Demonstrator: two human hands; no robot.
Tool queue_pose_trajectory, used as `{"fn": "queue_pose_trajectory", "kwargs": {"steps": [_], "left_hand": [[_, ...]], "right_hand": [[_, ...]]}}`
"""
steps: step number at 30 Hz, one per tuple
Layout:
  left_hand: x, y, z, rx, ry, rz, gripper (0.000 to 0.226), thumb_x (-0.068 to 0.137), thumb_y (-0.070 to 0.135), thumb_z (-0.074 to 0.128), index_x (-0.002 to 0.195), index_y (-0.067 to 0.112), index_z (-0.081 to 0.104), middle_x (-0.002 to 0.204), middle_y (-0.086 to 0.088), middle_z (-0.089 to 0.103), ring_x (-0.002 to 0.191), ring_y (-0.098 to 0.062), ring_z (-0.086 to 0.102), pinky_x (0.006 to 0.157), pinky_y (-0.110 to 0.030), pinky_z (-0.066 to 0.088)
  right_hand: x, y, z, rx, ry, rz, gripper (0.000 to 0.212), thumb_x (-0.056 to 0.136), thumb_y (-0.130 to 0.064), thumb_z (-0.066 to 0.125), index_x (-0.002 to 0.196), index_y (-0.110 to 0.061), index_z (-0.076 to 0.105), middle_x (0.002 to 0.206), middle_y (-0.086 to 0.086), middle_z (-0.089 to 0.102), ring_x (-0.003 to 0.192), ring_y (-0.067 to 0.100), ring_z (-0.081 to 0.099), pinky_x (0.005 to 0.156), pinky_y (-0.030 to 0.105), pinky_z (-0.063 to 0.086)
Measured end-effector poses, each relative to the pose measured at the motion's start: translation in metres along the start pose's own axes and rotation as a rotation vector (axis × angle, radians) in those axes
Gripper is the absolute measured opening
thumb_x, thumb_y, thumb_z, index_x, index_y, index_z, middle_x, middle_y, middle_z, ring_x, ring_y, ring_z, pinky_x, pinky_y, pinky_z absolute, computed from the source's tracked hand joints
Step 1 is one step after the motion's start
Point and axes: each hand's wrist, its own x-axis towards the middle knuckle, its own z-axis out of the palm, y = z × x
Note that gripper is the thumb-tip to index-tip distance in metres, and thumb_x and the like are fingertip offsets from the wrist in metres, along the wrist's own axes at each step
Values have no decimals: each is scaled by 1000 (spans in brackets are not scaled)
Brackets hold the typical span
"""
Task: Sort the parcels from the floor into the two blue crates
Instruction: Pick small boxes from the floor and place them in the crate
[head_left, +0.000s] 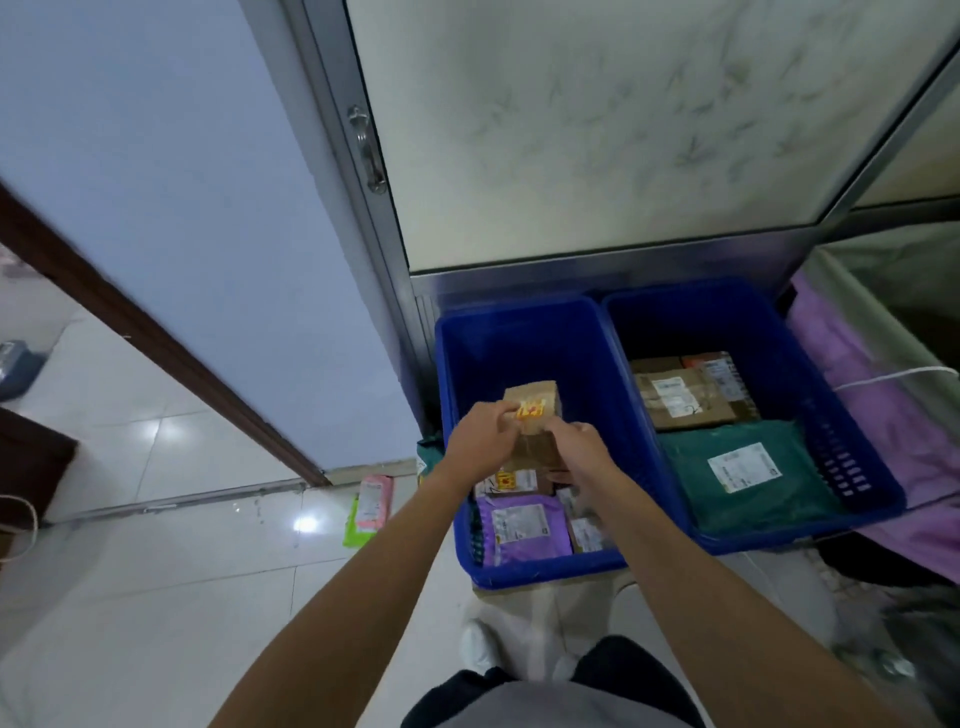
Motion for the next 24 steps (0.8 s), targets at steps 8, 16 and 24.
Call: {"fn": "queue_pose_trajectory", "kwargs": {"steps": [8,16,24], "left_hand": [[25,36,13,149,-67,101,32,96,28,47,125,28,61,125,-2,56,104,-19,57,93,-37,51],[34,77,62,481,-53,176,93,75,56,75,148,22,28,149,-3,39,131,-23,44,104,-43,47],[63,143,111,490,178,133,76,73,41,76,134,14,39,123,-6,43,106,-23,54,77,-32,54]], "right_hand": [[22,-25,-23,-153,-6,-59,79,91,-50,60,153,-14,27,140,13,48,111,26,52,75,36,53],[48,-41,-81,-231,-55,-64,86,71,-66,64,136,-14,44,128,11,54,106,28,56,67,36,52],[89,-68,-154,-313,-162,-148,94,63,-77,58,135,-18,45,125,6,56,103,23,59,88,47,55]]}}
